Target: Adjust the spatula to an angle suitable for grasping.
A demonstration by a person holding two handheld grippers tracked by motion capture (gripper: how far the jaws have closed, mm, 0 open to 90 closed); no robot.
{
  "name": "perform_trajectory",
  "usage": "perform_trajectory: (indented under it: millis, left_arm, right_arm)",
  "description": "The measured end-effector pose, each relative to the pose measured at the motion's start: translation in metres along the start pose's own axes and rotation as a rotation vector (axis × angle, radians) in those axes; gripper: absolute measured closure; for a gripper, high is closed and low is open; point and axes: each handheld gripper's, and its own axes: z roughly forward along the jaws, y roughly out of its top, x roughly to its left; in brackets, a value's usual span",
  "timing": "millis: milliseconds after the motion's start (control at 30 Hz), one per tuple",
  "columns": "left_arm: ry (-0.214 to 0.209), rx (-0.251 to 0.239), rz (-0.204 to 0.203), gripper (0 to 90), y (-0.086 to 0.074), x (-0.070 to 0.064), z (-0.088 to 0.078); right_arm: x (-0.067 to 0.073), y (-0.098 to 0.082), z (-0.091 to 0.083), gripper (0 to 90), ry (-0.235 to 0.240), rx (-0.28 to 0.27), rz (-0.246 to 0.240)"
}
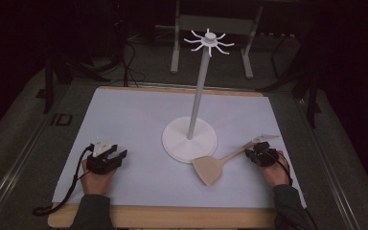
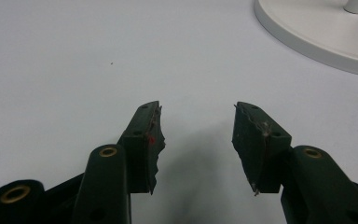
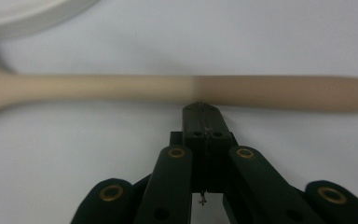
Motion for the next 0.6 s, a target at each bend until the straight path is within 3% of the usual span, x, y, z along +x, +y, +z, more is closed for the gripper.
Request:
perform_trajectory:
  millis: [267,600]
  left_arm:
    - [-0.001,0.000,0.000,51.9,0.000,0.000,0.000]
    - [-0.002,0.001,-0.001,51.9,0.000,0.000,0.000]
  right_arm:
    - [0.002,0.026,0.021,90.0,0.009,-0.001,0.029]
    - [0.008,0.047,0.034,90.0,0.011,-0.006,0.049]
